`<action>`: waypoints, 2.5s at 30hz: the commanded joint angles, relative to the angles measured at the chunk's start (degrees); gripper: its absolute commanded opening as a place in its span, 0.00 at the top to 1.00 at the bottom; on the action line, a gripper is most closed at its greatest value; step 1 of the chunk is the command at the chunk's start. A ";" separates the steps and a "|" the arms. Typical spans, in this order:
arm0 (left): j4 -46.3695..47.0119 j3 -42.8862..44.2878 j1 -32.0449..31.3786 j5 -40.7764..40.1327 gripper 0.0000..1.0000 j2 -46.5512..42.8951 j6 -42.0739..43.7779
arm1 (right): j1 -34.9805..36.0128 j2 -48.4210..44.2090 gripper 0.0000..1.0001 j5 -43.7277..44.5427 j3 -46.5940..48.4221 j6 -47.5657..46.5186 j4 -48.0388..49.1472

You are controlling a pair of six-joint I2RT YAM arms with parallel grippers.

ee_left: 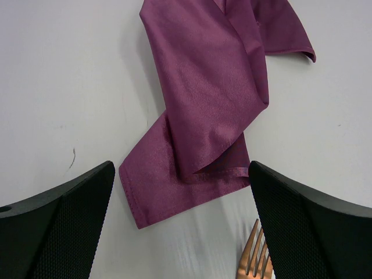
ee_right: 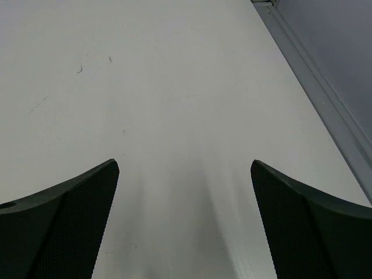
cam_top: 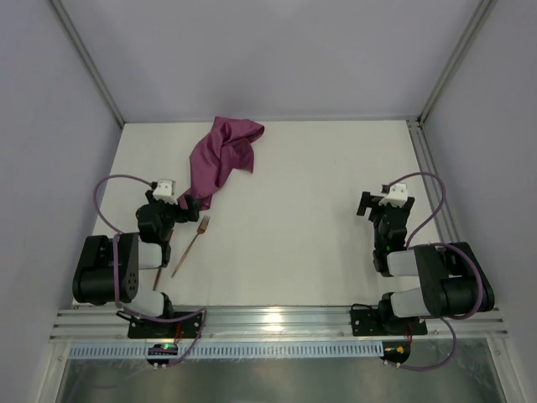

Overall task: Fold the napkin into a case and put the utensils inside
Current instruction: Pick up the crumpled napkin from the corner of the board, then place the crumpled napkin at the center of the board.

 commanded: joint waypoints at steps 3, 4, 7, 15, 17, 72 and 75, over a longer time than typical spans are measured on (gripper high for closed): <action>1.95 1.03 0.08 -0.85 0.01 -0.41 0.39 | -0.80 -1.02 0.01 -1.02 1.82 1.05 1.76; 1.87 1.03 0.08 -0.76 0.01 -0.41 0.47 | -0.80 -2.24 0.01 -1.37 2.69 0.96 -0.07; 1.78 1.12 0.08 -0.76 0.01 -0.50 0.47 | -0.80 -8.02 0.01 -3.74 8.99 0.17 -14.54; -48.07 22.26 2.19 6.52 0.01 -13.41 6.34 | -0.45 -19.03 0.01 -17.87 26.32 10.36 -46.53; -65.17 30.54 2.10 11.26 0.01 -13.42 13.43 | 1.65 -19.39 0.01 -17.90 31.60 11.24 -51.66; -99.65 58.00 -35.07 3.46 1.00 -3.51 24.55 | 17.39 -12.97 0.30 -15.02 43.57 17.13 -84.80; -100.00 54.04 -40.59 0.22 1.00 0.97 28.76 | 17.39 -12.62 0.30 -12.45 40.32 18.45 -84.91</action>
